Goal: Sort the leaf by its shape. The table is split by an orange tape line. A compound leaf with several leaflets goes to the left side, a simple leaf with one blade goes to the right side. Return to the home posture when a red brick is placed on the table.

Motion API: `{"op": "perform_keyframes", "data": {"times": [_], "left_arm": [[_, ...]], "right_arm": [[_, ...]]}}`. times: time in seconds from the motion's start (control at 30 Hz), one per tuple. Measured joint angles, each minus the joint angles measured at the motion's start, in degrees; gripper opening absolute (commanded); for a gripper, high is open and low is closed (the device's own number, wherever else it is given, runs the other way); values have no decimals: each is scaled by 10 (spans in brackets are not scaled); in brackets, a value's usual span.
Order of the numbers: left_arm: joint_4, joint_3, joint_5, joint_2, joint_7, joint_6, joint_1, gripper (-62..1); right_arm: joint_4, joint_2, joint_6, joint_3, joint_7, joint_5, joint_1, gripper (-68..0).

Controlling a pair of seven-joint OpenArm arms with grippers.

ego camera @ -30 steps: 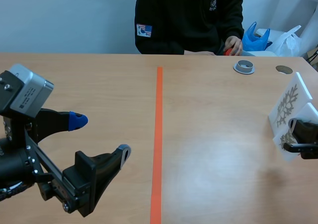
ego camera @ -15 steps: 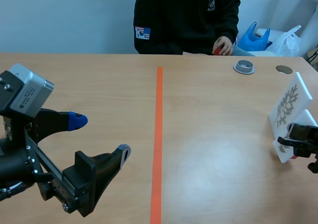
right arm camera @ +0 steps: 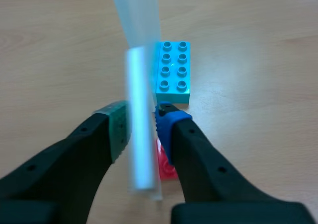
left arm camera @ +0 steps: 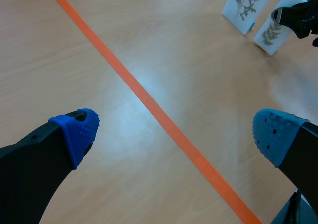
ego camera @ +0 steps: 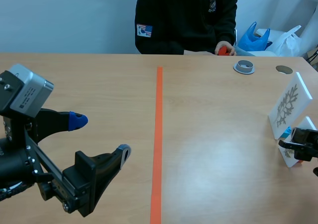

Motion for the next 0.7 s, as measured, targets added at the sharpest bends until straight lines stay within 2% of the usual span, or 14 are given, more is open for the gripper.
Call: {"op": "perform_keyframes", "data": {"times": [0.13, 0.23, 0.3, 0.33, 0.53, 0.7], "left_arm": [[0, 0, 0, 0, 0, 0, 0, 14], [0, 0, 0, 0, 0, 0, 0, 14], [0, 0, 0, 0, 0, 0, 0, 14], [0, 0, 0, 0, 0, 0, 0, 14], [0, 0, 0, 0, 0, 0, 0, 14], [0, 0, 0, 0, 0, 0, 0, 14]], "right_arm": [[0, 0, 0, 0, 0, 0, 0, -246], [0, 0, 0, 0, 20, -11, 0, -106], [0, 0, 0, 0, 30, -13, 0, -19], [0, 0, 0, 0, 34, -13, 0, 4], [25, 0, 2, 8, 27, -13, -19, 4], [119, 0, 6, 53, -6, -12, -82, 4]]}}
